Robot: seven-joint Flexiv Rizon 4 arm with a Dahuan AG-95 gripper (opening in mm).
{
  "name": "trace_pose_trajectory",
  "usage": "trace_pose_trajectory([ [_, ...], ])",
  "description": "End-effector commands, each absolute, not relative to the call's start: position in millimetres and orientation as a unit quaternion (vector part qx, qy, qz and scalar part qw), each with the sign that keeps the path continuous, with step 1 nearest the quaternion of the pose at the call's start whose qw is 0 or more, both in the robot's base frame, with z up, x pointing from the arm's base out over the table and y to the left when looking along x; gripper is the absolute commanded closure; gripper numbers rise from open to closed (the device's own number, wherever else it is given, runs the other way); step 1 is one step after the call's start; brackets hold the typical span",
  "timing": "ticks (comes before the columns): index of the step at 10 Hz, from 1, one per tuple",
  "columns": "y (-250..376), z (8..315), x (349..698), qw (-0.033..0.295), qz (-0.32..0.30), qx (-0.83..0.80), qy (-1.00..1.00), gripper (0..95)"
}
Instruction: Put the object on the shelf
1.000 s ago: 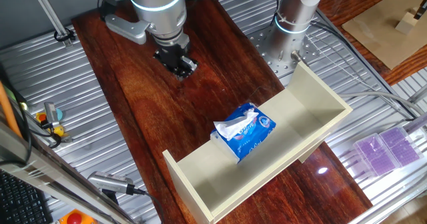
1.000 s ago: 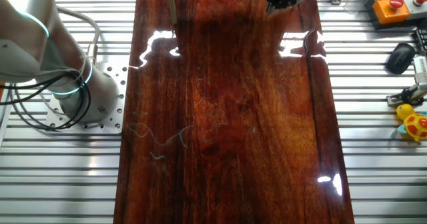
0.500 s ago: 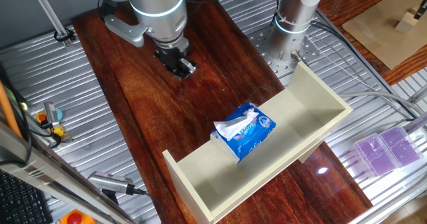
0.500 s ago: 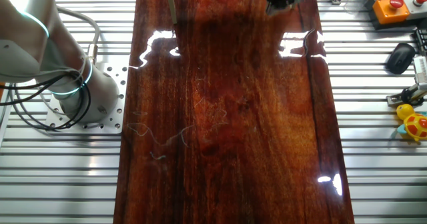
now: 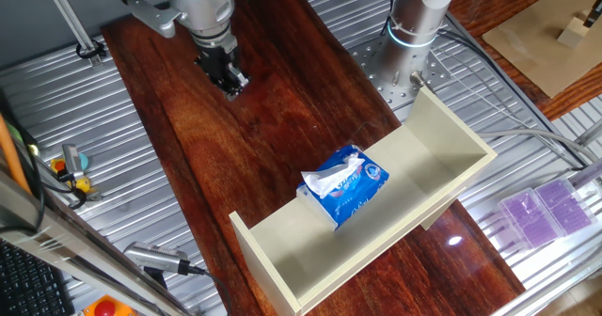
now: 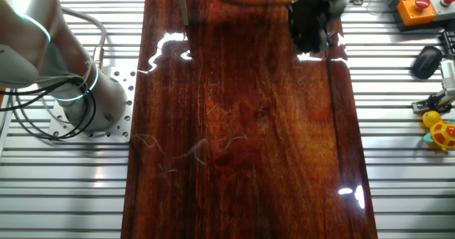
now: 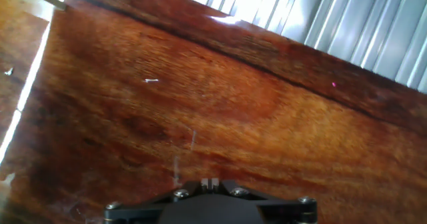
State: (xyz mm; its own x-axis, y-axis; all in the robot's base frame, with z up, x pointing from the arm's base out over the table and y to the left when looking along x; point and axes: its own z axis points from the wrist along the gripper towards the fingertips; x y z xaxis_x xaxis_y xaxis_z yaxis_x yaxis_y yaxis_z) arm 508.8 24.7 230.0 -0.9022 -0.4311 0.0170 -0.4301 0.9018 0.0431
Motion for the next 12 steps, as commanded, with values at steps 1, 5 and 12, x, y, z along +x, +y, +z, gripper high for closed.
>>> trace_pose_trajectory([
  [1, 25, 231, 508, 0.024, -0.006, 0.178, -0.984, 95.0],
  [5, -6, 197, 521, 0.021, -0.007, 0.194, -0.981, 95.0],
  [12, -19, 174, 526, 0.025, -0.006, 0.202, -0.979, 95.0],
])
